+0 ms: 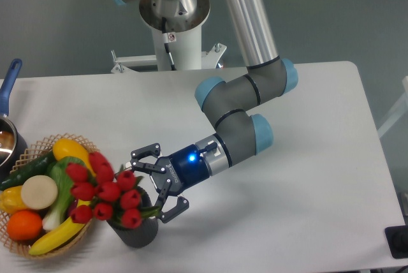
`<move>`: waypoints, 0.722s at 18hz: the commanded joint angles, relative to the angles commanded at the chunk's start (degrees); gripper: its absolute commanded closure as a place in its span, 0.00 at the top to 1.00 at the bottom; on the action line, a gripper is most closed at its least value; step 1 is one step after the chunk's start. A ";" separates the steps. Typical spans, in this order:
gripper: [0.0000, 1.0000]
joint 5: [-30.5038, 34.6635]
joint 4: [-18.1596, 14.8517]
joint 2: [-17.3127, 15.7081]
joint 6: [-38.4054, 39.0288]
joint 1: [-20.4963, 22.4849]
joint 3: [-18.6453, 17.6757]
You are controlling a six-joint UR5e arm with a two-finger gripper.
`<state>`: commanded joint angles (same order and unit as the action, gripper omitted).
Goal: Insert the flowers into the vase
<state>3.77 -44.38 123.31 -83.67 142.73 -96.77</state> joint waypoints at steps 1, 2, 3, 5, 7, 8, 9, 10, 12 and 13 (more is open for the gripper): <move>1.00 2.10 0.00 -0.53 0.00 0.44 0.09; 1.00 3.95 0.09 -1.49 0.00 0.96 0.17; 1.00 5.80 0.00 -2.11 0.09 1.32 0.70; 1.00 8.61 0.00 -3.25 0.96 2.02 2.54; 1.00 12.47 0.00 -5.88 1.93 2.73 3.34; 1.00 15.63 0.09 -7.28 2.02 2.81 3.77; 1.00 19.83 0.00 -9.13 2.20 2.82 3.78; 1.00 24.05 -0.09 -10.97 2.81 2.82 3.78; 1.00 29.08 -0.09 -14.14 7.01 2.82 3.95; 1.00 30.15 -0.09 -15.02 9.21 3.08 4.48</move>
<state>33.92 -44.47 108.29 -74.47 145.81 -92.29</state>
